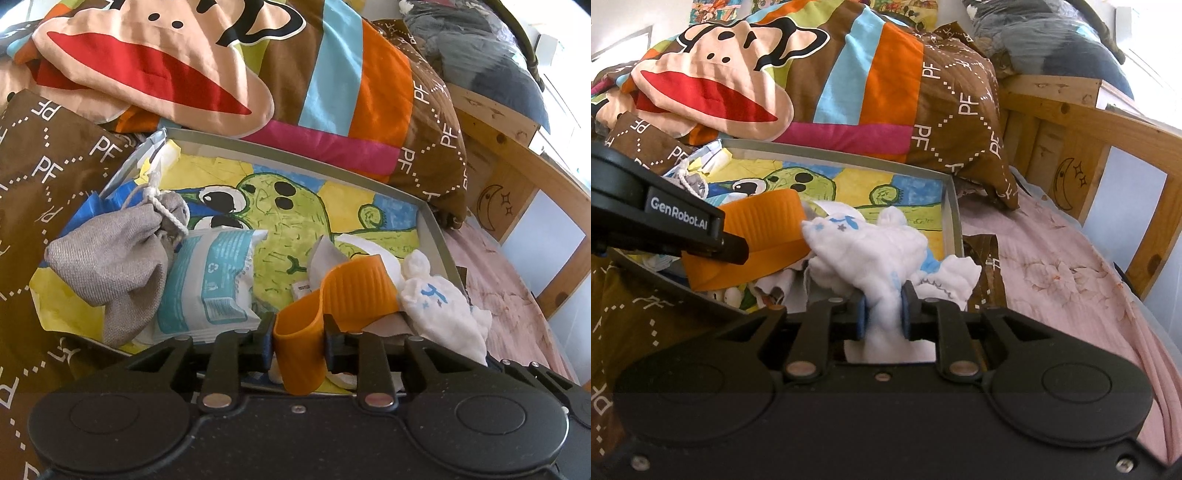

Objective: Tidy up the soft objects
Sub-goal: 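Carry the orange strap and white garment over the frog tray and lower them, then open both tools to release the strap and garment into the tray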

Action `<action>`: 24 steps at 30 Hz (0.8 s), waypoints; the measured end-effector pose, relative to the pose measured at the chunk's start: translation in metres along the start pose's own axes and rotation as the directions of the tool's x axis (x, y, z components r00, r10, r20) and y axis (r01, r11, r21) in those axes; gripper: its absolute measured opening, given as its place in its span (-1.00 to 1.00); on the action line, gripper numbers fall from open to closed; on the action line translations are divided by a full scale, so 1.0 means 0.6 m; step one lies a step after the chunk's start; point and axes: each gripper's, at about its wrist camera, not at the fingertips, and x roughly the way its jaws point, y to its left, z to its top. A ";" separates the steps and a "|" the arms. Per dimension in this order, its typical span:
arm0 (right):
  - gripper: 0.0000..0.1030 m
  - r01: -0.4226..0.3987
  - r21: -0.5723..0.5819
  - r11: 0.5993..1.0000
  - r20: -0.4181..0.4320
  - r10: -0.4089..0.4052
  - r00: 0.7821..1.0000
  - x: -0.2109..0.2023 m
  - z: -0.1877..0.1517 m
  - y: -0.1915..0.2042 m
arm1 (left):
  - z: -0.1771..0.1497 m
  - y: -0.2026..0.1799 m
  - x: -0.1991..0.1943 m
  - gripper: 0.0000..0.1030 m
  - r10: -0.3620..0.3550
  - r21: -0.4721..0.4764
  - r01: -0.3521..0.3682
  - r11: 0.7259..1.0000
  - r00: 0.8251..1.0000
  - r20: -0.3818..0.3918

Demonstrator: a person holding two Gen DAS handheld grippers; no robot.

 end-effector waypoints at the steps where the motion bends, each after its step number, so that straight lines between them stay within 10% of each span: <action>1: -0.75 0.001 0.001 1.000 0.001 -0.001 1.000 0.000 0.000 -0.001 | 0.000 0.000 0.000 -0.42 0.000 0.000 0.000 1.000 1.000 -0.001; 24: 0.20 0.020 0.098 0.995 0.051 -0.025 0.998 -0.048 0.017 -0.042 | 0.013 -0.009 -0.053 -0.04 -0.004 0.018 0.004 1.000 0.999 0.036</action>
